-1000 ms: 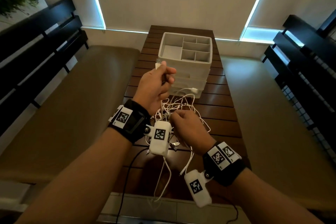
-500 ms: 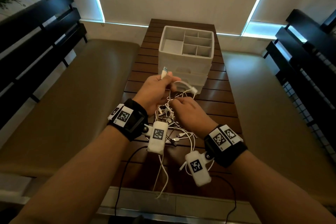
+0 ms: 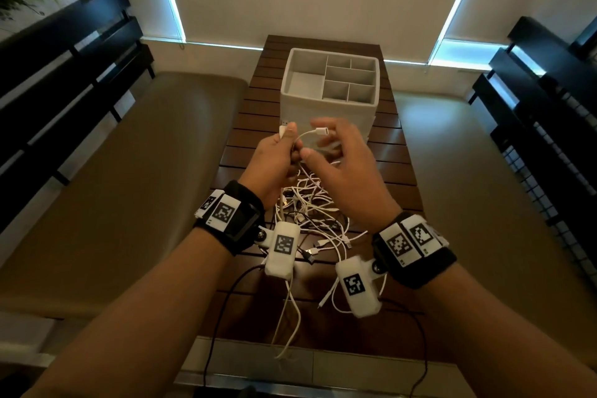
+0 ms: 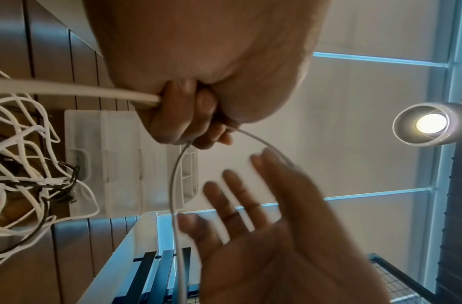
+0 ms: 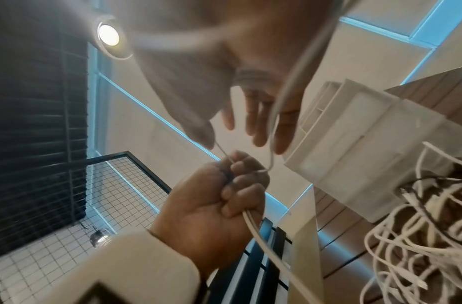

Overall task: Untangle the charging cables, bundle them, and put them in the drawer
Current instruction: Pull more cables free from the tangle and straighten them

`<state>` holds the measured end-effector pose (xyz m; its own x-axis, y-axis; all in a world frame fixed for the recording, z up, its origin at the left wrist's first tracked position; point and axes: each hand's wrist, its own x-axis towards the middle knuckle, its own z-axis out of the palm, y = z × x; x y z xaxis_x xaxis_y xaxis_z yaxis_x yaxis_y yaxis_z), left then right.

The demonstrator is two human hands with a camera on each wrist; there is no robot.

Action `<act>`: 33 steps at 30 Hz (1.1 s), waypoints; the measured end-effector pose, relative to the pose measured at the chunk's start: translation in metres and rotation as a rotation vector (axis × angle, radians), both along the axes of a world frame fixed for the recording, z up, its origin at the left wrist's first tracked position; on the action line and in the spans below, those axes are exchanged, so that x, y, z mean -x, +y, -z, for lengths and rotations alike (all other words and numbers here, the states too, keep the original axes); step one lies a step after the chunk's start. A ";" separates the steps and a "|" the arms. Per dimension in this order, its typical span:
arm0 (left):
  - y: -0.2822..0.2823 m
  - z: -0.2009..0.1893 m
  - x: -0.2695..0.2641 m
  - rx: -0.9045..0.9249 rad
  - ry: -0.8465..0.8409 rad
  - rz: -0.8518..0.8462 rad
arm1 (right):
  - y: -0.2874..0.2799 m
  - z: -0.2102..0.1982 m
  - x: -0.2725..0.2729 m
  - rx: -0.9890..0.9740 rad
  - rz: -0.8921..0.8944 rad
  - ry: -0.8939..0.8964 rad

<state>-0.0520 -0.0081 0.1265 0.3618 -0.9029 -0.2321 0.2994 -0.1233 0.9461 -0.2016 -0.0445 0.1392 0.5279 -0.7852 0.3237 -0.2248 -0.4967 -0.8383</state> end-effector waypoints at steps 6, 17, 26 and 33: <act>0.004 -0.002 0.010 0.043 -0.039 0.029 | -0.014 -0.016 -0.012 -0.097 -0.049 -0.226; 0.017 -0.002 0.009 0.207 -0.086 -0.031 | -0.012 0.004 -0.026 -0.126 0.117 -0.177; 0.022 -0.015 0.016 0.228 -0.066 -0.015 | -0.009 0.009 -0.028 -0.119 0.041 -0.208; 0.013 -0.016 0.015 0.159 -0.118 -0.063 | -0.001 0.014 -0.031 -0.166 0.082 -0.133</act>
